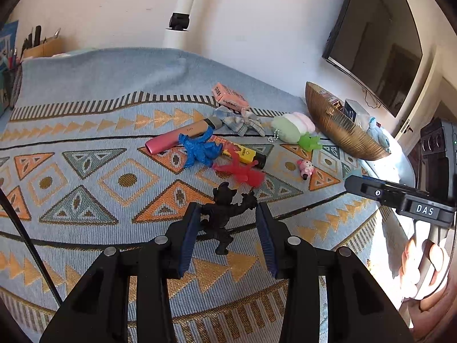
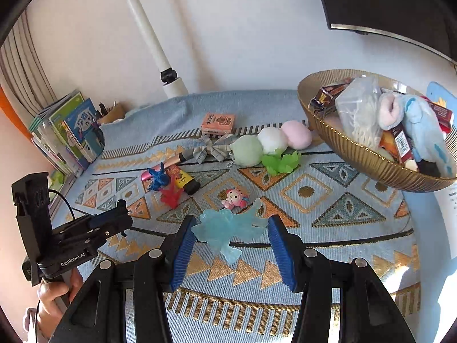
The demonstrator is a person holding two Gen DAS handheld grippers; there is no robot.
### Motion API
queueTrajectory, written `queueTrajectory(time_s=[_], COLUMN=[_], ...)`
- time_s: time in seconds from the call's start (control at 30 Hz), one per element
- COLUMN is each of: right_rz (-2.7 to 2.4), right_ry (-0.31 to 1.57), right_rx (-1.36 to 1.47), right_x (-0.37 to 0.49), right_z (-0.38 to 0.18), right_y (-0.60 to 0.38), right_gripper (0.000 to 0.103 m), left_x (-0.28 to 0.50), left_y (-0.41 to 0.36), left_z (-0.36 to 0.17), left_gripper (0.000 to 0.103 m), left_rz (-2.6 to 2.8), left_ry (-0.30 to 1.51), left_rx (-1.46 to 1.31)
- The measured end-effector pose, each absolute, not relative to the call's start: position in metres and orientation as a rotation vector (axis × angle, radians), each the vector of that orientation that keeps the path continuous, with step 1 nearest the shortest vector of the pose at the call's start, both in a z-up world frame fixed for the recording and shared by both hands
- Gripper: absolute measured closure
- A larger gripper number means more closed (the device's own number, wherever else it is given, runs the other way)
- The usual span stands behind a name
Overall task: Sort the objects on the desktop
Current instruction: 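Carry the black figure and light blue toy into the golden basket and release both, then move both open tools back over the rug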
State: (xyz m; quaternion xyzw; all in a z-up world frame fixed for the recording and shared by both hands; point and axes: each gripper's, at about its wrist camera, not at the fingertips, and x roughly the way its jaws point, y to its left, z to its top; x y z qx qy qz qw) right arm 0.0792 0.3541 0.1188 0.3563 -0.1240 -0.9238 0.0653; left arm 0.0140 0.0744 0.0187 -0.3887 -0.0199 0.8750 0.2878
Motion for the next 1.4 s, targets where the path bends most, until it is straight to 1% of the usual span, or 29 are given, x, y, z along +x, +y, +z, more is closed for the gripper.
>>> queueTrajectory(time_s=[0.13,0.37,0.5,0.6,0.73,0.83,0.93,0.97,1.0,1.03,1.07,1.1,1.17,1.2,1.23,1.4], right_rz=[-2.938,-3.164,-3.207,-3.222,-3.185,-3.166,-3.133,-3.111,-3.098,-3.092,-3.092,-3.086,-3.073,-3.070,-3.070,-3.042], right_ry=[-0.362,-0.428,-0.483,-0.534,-0.627,-0.655,-0.721,-0.753,-0.787,-0.817,-0.835,-0.845,-0.839,-0.827,-0.819,-0.847], right_rx=[0.915,0.619,0.560,0.605,0.719,0.778,0.777,0.790,0.791,0.774,0.759,0.750,0.747,0.748,0.742,0.690], right_x=[0.104,0.132,0.120,0.095,0.055,0.029,0.012,0.006,0.004,0.005,0.006,0.008,0.011,0.015,0.019,0.047], right_z=[0.161,0.233,0.253,0.252,0.234,0.220,0.210,0.207,0.205,0.204,0.205,0.205,0.207,0.208,0.210,0.220], right_y=[0.389,0.466,0.498,0.519,0.539,0.548,0.557,0.561,0.566,0.569,0.571,0.572,0.571,0.569,0.567,0.550], right_gripper=[0.052,0.052,0.052,0.052,0.052,0.051,0.051,0.048,0.040,0.036,0.034,0.027,0.026,0.026,0.026,0.025], left_x=[0.025,0.035,0.023,0.008,-0.027,-0.048,-0.064,-0.069,-0.074,-0.079,-0.084,-0.089,-0.098,-0.101,-0.102,-0.089], left_y=[0.087,0.152,0.205,0.245,0.291,0.318,0.341,0.348,0.353,0.358,0.362,0.364,0.366,0.365,0.362,0.333], left_z=[0.034,0.119,0.156,0.170,0.169,0.162,0.155,0.153,0.152,0.150,0.147,0.145,0.141,0.139,0.137,0.140], left_gripper=[0.066,0.066,0.066,0.066,0.066,0.066,0.066,0.065,0.064,0.063,0.058,0.058,0.056,0.052,0.051,0.051], left_rz=[2.366,2.329,2.270,2.243,2.173,2.136,2.110,2.097,2.090,2.083,2.075,2.066,2.039,2.015,1.994,1.986], left_ry=[0.000,0.066,0.060,0.068,0.014,-0.012,-0.025,-0.033,-0.045,-0.064,-0.084,-0.103,-0.156,-0.185,-0.210,-0.260], left_rx=[-0.985,-0.742,-0.653,-0.627,-0.681,-0.722,-0.740,-0.738,-0.734,-0.733,-0.740,-0.753,-0.796,-0.819,-0.833,-0.827])
